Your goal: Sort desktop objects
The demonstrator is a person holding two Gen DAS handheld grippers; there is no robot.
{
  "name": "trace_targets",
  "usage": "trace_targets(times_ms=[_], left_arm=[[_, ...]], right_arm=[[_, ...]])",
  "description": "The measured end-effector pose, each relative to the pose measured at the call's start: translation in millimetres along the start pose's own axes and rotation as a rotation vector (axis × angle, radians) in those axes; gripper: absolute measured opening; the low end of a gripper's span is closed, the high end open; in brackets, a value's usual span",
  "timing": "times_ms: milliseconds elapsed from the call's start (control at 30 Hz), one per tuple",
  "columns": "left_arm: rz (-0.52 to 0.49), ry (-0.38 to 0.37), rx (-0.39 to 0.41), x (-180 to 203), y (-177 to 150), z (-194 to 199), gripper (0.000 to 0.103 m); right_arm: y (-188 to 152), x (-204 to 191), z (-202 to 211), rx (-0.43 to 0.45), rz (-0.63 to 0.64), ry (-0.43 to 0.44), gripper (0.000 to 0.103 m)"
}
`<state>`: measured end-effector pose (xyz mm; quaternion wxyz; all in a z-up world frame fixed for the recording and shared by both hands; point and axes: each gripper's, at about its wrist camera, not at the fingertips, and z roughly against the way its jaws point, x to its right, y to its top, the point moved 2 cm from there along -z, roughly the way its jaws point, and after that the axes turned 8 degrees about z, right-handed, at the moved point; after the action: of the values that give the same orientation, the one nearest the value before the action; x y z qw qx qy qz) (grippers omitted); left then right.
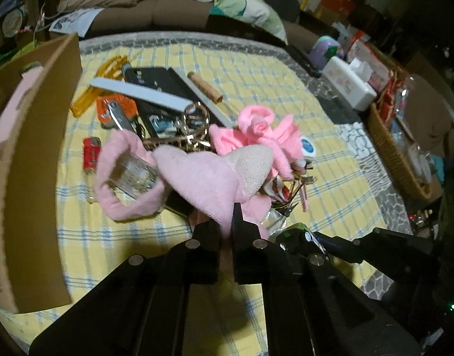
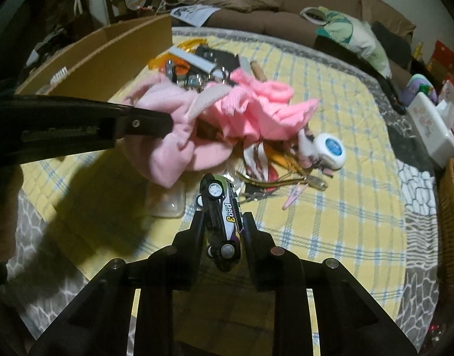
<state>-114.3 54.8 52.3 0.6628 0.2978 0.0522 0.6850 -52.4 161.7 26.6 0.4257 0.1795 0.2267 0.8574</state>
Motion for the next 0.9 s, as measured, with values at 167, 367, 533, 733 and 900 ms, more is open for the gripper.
trace_targets(times_ms=[167,367,533,733,900], left_arm=[[0.001,-0.028,0.032,-2.6,6.2,32.3,0.005],[0.022,-0.058,0.113,-26.6,27.0,97.0,0.005],[0.055,-0.054,0.201,-69.8,53.3,164.3,0.005],[0.102,-0.028,0.271,-128.2,70.6,225.8,0.005],[0.112,0.001,0.338,-165.6,86.0,273.2,0.005]], right_arm=[[10.1,-6.6,15.4,0.032,-0.011,-0.008,0.025],[25.5,-17.9,40.2,0.079,-0.024,0.007,0.025],[59.5,-40.9,74.4,0.144,0.000,0.034,0.024],[115.8,-82.4,101.1,0.213,0.036,0.110,0.024],[152.6,-124.9,103.1,0.234,0.073,0.160,0.024]])
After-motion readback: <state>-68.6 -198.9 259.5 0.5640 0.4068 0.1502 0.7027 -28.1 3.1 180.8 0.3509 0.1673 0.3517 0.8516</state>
